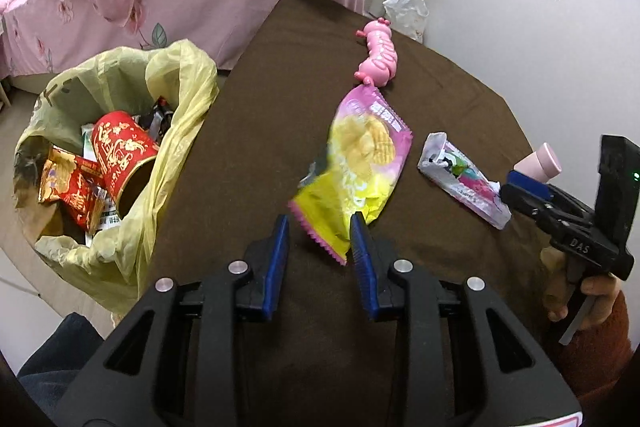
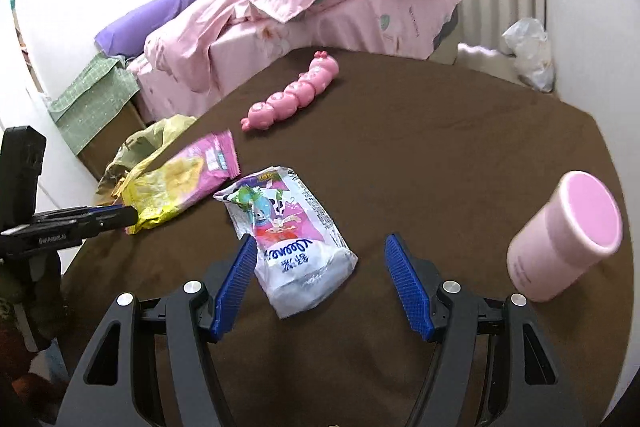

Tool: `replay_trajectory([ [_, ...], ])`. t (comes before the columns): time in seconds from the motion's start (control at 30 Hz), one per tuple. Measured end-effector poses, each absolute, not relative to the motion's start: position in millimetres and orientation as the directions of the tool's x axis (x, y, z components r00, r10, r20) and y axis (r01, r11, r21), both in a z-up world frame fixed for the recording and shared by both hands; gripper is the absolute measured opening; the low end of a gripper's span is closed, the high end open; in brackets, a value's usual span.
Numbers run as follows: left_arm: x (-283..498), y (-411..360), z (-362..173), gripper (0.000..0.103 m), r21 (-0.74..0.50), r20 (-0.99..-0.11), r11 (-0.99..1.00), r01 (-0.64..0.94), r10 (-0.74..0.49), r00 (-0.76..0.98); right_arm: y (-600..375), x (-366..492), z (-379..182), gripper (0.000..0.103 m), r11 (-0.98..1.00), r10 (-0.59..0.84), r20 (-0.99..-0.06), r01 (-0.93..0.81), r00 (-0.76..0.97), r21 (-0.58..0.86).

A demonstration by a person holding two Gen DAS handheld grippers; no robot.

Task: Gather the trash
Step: 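Grasp the yellow chip bag with the left tool while the right tool grasps the white snack pack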

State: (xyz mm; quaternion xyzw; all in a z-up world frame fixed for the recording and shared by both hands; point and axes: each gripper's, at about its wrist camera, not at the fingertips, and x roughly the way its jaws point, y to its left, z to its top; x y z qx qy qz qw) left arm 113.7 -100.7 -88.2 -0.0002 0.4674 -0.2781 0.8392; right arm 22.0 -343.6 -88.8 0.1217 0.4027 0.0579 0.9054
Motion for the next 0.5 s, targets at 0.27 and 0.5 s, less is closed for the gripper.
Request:
replay_trajectory([
  [0.27,115,-98,-89,0.045,-0.326,-0.766,0.824,0.463,-0.517,0.382,-337,19,-94,0.026,0.968,0.211,-0.727,-0.037,0.653,0.248],
  [0.5,123,-95,-89,0.057,-0.431,-0.746,0.79,0.437,-0.584,0.32,-340,7,-81,0.025,0.964,0.21,-0.691,-0.027,0.692,0.266],
])
